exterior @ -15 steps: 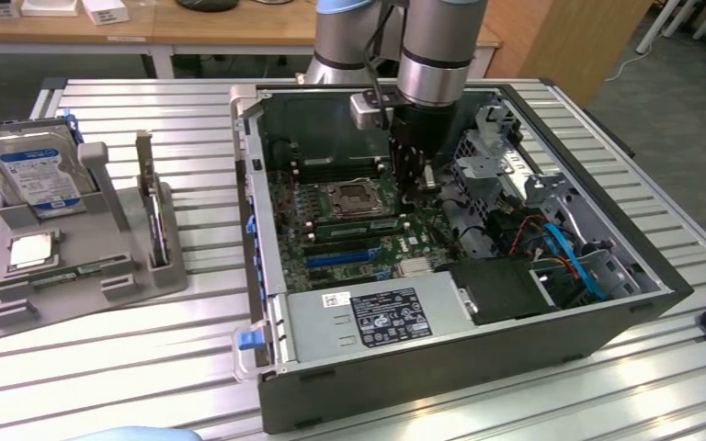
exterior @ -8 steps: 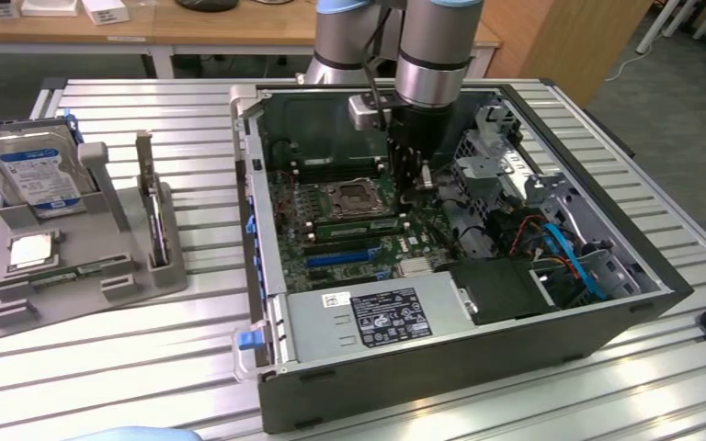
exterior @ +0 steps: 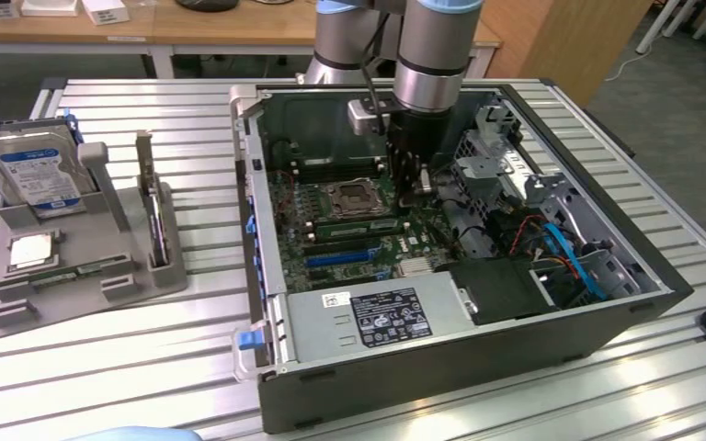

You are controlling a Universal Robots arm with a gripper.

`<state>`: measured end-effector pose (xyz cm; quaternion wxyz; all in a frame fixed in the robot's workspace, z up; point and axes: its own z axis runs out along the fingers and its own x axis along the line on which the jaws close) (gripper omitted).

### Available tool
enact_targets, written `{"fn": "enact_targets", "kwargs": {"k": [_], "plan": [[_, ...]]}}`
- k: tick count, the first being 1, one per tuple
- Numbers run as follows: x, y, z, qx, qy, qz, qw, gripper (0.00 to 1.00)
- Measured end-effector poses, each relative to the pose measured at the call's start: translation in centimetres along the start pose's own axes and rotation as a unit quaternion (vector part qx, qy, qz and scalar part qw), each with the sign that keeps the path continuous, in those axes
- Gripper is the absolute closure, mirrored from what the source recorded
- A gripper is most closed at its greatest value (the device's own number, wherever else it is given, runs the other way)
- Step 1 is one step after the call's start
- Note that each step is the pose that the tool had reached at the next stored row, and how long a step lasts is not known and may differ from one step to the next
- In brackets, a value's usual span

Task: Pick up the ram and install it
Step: 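Press down the ram until it locks into place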

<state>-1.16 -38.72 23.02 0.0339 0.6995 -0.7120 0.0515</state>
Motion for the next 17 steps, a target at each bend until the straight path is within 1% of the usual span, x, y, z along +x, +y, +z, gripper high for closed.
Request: {"fn": "enact_targets", "kwargs": {"k": [12,17], "plan": [[-0.08,0.02,0.62,0.0001,0.0042,0.0,1.0,0.9],[-0.09,0.02,0.78,0.0001,0.0064,0.0,1.0,0.9]]}}
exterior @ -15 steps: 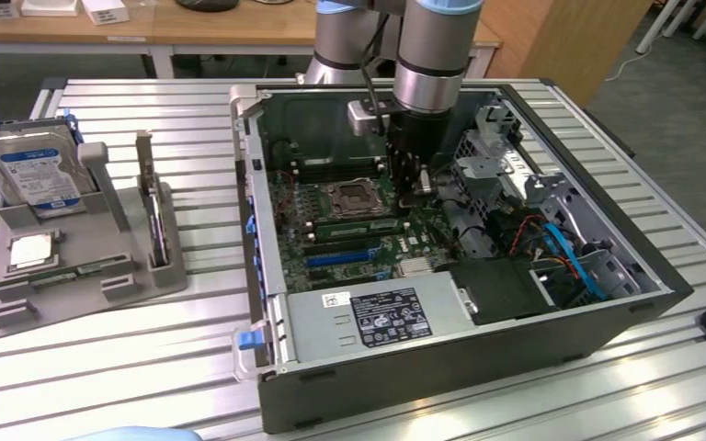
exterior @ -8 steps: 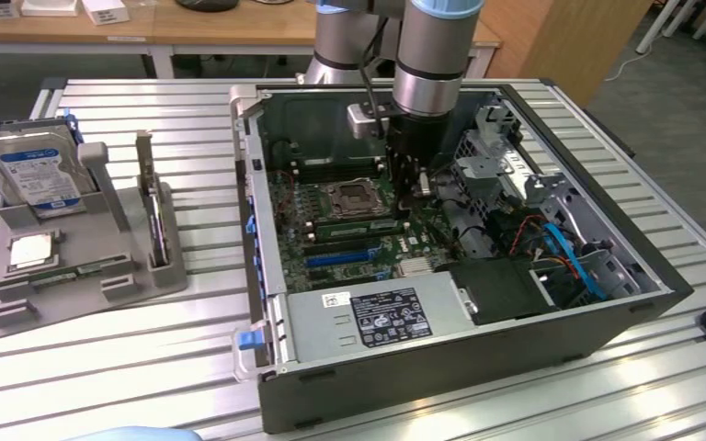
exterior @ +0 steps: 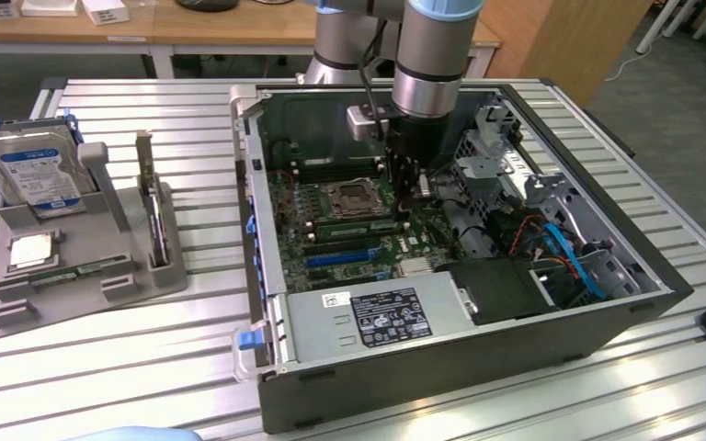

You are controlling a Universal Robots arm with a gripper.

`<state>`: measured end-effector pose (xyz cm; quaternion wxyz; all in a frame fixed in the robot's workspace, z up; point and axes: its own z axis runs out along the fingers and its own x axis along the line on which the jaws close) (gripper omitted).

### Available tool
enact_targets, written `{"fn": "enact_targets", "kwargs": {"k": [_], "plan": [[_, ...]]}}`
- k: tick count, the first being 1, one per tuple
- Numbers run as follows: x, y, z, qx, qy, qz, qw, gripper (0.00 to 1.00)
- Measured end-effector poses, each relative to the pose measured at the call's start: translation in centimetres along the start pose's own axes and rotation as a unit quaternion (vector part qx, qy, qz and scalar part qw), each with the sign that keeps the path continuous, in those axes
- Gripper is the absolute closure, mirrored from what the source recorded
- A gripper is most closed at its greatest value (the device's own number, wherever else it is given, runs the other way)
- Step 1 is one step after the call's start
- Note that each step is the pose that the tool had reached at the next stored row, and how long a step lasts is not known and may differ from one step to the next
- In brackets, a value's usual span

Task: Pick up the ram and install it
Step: 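Press down the ram until it locks into place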

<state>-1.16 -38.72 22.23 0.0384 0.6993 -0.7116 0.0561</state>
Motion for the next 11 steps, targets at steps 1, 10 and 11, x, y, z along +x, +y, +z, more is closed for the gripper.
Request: {"fn": "enact_targets", "kwargs": {"k": [1,10,11], "plan": [[-0.01,0.0,0.04,0.0,0.0004,0.0,1.0,0.9],[-0.04,0.0,0.1,0.0003,0.0015,0.0,1.0,0.9],[-0.01,0.0,-0.13,0.0002,0.0016,0.0,1.0,0.9]]}}
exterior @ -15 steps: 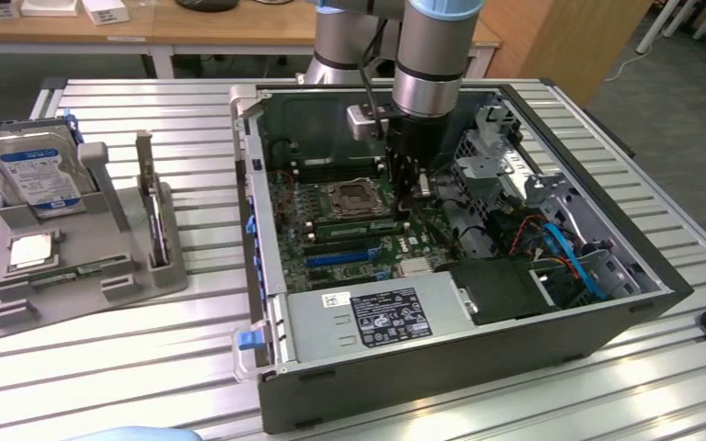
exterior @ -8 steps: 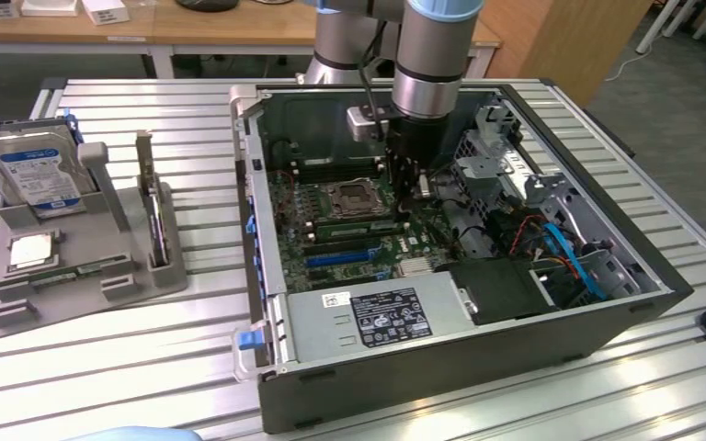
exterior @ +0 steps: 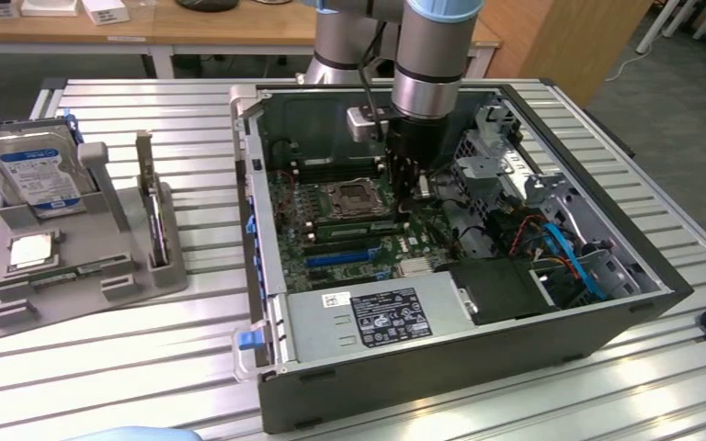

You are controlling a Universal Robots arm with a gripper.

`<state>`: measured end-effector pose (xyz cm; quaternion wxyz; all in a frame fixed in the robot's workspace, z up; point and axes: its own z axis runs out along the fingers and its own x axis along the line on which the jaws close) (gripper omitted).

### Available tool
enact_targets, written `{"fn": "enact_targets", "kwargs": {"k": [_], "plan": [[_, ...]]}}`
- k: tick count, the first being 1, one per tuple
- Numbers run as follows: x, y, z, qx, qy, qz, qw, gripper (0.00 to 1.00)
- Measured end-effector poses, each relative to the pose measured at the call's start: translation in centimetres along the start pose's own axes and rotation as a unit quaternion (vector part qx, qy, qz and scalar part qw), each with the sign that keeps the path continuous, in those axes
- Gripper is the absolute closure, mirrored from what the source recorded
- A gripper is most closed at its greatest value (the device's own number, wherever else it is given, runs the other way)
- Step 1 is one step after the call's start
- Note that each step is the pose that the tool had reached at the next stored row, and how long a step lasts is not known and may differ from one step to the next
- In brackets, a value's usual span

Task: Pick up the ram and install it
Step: 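Press down the ram until it locks into place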

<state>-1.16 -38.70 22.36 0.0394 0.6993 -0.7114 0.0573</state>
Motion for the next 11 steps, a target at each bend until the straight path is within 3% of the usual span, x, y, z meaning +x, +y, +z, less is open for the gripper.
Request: {"fn": "enact_targets", "kwargs": {"k": [6,11], "plan": [[0.1,0.23,-0.86,-0.0002,0.0009,-0.001,1.0,0.9],[0.2,1.54,-0.96,-0.0003,0.0017,-0.001,1.0,0.9]]}}
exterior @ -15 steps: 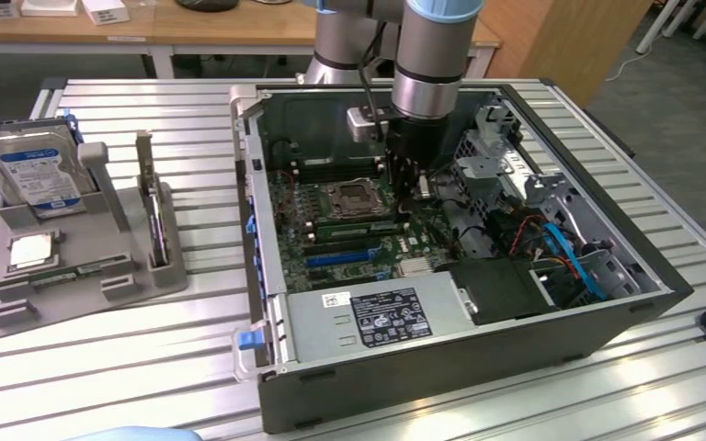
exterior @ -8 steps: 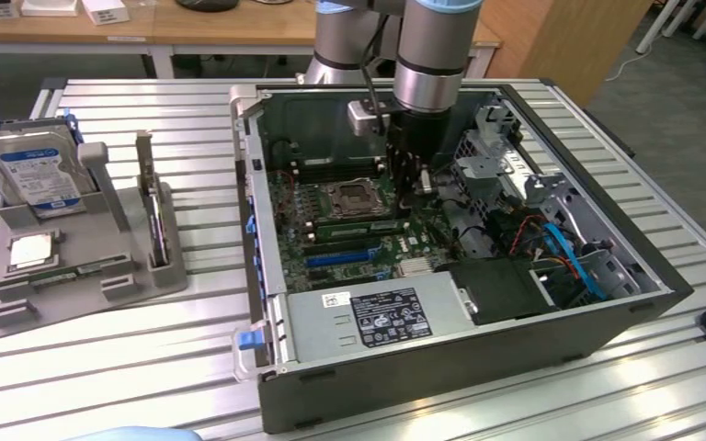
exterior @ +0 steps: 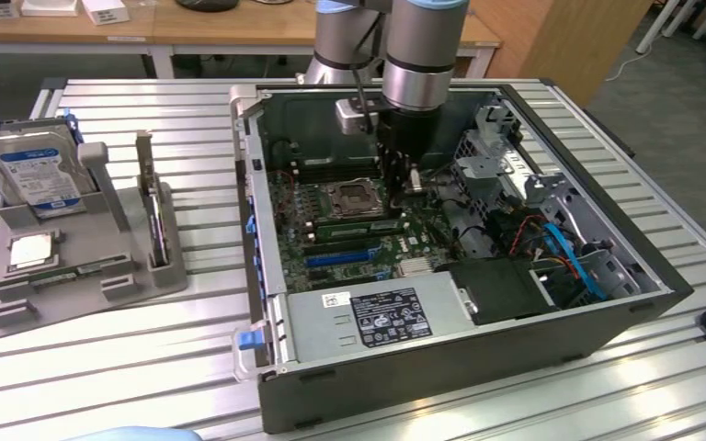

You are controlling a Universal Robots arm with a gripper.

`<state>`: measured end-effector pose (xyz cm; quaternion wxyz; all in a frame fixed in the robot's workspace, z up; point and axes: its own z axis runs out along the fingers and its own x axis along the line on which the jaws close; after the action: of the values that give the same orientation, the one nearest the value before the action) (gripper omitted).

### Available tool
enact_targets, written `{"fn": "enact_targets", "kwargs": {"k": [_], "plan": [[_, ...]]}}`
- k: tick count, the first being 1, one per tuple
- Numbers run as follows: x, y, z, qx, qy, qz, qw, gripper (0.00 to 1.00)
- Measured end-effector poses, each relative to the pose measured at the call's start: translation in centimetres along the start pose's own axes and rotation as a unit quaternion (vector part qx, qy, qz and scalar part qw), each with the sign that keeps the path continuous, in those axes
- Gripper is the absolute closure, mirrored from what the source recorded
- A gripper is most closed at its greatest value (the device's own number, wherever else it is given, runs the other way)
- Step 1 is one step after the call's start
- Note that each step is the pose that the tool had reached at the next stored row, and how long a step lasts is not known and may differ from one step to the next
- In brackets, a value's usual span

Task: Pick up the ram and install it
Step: 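Press down the ram until it locks into place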

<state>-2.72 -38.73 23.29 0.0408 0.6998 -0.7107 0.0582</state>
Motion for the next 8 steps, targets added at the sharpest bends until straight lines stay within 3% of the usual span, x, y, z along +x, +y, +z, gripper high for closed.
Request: {"fn": "enact_targets", "kwargs": {"k": [8], "plan": [[0.1,3.53,-0.13,0.0005,0.0017,0.0,1.0,0.9]]}}
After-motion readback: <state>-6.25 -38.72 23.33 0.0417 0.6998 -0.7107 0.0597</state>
